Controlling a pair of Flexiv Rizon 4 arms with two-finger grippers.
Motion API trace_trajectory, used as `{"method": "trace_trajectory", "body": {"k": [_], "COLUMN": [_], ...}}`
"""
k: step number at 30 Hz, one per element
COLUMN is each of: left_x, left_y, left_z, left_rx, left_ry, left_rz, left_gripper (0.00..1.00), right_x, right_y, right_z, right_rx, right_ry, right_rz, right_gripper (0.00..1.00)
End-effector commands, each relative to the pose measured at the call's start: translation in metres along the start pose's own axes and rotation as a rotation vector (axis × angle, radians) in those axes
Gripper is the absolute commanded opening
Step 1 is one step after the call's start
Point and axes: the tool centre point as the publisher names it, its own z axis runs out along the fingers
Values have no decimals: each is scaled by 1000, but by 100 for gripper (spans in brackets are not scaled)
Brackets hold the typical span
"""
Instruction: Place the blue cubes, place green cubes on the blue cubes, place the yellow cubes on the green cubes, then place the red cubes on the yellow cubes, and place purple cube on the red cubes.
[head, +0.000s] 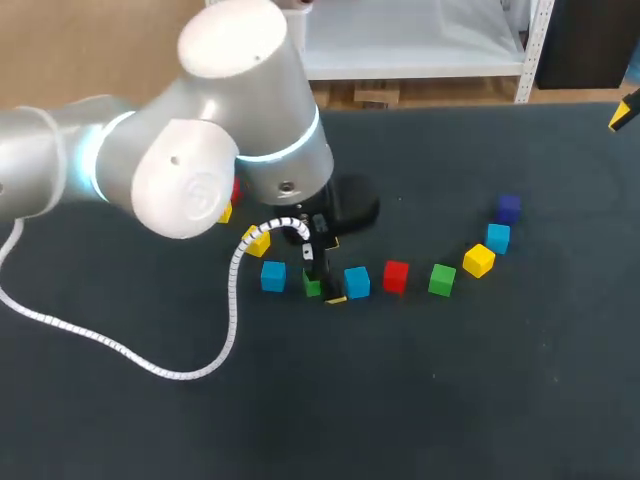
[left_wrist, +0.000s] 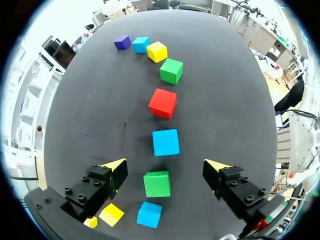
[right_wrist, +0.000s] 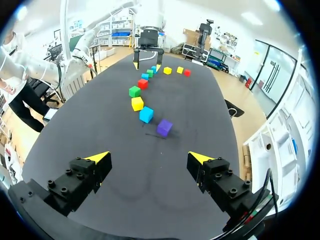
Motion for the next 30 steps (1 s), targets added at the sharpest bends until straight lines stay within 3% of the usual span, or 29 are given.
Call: {"method": "trace_trajectory", "body": {"k": [1, 12, 30], "left_x": [-7, -17, -15], "left_y": [1, -8, -4], "left_z": [8, 17, 27], "left_rx": [11, 44, 52], "left_ry": [28, -16, -24], "left_rz": [0, 32, 21], "left_gripper": [100, 100, 96], "right_x": [0, 0, 0], "right_y": [0, 0, 0], "right_z": [0, 0, 0], "right_rx": [1, 1, 1], "right_ry": [0, 0, 0], "right_rz": [0, 0, 0], "right_gripper": [100, 100, 100]}}
